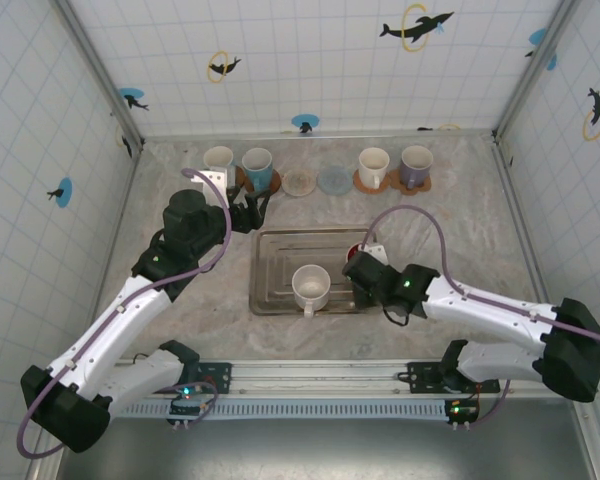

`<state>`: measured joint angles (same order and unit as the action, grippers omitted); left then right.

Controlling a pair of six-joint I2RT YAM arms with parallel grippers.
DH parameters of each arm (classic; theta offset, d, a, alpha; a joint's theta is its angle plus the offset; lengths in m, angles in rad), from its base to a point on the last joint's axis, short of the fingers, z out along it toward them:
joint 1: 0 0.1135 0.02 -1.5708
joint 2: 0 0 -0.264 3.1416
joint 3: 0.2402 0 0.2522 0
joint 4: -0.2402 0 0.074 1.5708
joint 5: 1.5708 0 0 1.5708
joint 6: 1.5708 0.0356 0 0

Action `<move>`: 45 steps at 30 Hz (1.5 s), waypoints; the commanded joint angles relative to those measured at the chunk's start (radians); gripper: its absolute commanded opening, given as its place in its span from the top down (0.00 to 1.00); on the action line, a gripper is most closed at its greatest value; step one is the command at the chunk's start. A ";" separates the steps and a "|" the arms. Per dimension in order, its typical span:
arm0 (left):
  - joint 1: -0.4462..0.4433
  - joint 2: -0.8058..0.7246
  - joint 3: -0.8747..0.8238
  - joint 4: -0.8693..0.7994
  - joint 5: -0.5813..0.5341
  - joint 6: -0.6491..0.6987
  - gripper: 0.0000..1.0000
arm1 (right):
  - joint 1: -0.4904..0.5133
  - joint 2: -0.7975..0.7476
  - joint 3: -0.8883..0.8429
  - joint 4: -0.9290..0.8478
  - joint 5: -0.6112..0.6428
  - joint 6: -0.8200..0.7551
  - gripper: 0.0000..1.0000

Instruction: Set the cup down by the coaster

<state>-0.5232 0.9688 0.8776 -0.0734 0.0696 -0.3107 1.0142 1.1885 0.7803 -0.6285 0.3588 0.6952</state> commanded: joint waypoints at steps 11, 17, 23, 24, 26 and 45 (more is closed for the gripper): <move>-0.007 0.018 -0.009 0.009 -0.028 0.025 0.17 | -0.185 0.187 0.287 0.104 -0.067 -0.243 1.00; -0.008 0.021 -0.007 0.006 -0.042 0.036 0.17 | -0.245 0.327 0.425 0.104 -0.113 -0.312 1.00; -0.007 0.025 -0.011 0.011 -0.059 0.048 0.17 | -0.310 0.456 0.556 0.105 -0.165 -0.350 1.00; -0.008 0.027 -0.010 0.011 -0.061 0.050 0.17 | -0.320 0.475 0.580 0.104 -0.172 -0.354 1.00; -0.007 0.033 -0.008 0.012 -0.063 0.053 0.17 | -0.341 0.510 0.617 0.107 -0.180 -0.359 1.00; -0.008 0.050 -0.016 0.092 0.039 0.071 0.17 | -0.449 0.834 1.061 -0.053 -0.223 -0.437 1.00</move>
<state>-0.5232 1.0126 0.8753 -0.0200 0.0772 -0.2607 0.5808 2.0022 1.7496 -0.6781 0.1513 0.2825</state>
